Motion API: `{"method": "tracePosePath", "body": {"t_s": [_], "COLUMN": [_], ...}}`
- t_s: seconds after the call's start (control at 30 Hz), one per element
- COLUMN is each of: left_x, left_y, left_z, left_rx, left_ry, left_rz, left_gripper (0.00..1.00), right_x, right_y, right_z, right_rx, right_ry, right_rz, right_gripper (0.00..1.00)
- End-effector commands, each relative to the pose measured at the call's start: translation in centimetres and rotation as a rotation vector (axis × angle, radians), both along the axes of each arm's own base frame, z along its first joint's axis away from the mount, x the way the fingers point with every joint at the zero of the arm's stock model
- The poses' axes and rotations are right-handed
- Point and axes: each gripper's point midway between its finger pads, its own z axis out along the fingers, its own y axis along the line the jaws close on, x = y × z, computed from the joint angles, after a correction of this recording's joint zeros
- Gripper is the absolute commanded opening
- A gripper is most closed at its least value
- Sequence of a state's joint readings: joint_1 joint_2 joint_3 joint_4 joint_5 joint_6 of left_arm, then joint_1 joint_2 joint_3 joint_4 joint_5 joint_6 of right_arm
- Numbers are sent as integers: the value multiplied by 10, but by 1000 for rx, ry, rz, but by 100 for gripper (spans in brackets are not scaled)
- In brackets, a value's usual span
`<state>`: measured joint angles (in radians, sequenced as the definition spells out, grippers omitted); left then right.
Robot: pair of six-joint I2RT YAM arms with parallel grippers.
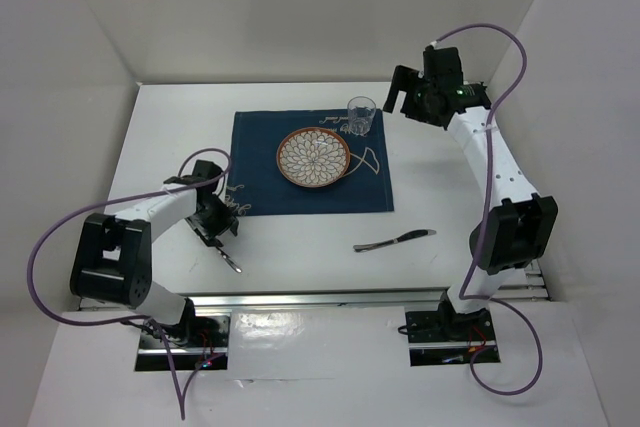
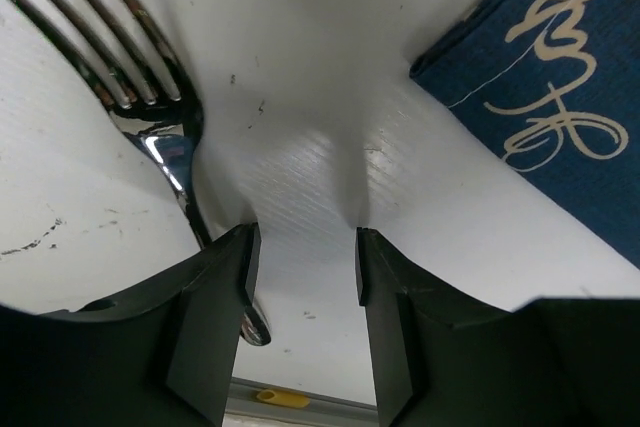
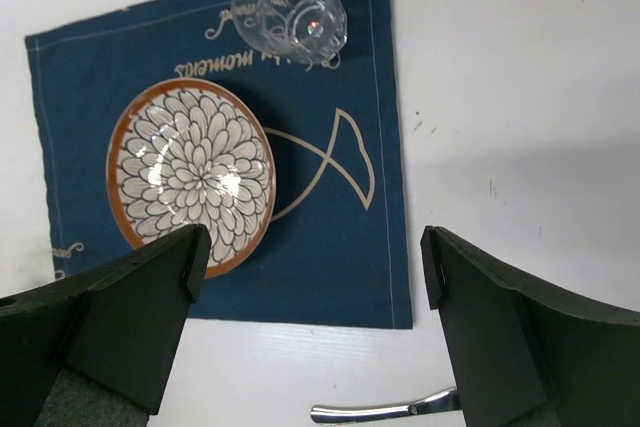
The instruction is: Set the dinner table for one person
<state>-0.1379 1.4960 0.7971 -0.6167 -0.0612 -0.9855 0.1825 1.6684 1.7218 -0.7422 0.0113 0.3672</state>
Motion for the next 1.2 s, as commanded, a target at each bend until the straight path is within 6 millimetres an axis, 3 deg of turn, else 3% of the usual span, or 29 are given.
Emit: {"method": "tracePosePath", "body": {"t_s": [0.0,0.1,0.23,0.37,0.43,0.63,0.9,1.03,1.13,1.17], "left_x": [1,11,19,7,-10,-35,-33,-32,-25,-27], "left_y": [4,3,7,12,16,18,17,19,19,22], "left_z": [-3,8,41,55,44,11,-17,-27,-27,-27], "left_rx": [13,13,29,45,57,50,40,56,63,75], "left_ry": [-20,-76,-178,-181,-129,-22,19,53,48,58], "left_rz": [-16,-45,-74,-33,-9,28,52,53,64,80], "left_gripper": [60,60,61,61,64,70,69,57,36,22], "right_x": [-10,-16,-25,-33,-37,-41,-43,-47,-48,-48], "right_y": [-5,-7,-8,-5,-1,6,6,9,7,7], "right_z": [21,18,9,6,4,-4,-4,-13,-18,-18], "right_rx": [-10,-12,-17,-19,-20,-23,-23,-28,-43,-43], "right_ry": [-56,-49,-22,-8,-5,14,14,37,45,45], "right_rz": [2,2,2,13,24,44,44,53,52,52], "right_gripper": [100,100,100,100,100,100,100,100,100,100]}}
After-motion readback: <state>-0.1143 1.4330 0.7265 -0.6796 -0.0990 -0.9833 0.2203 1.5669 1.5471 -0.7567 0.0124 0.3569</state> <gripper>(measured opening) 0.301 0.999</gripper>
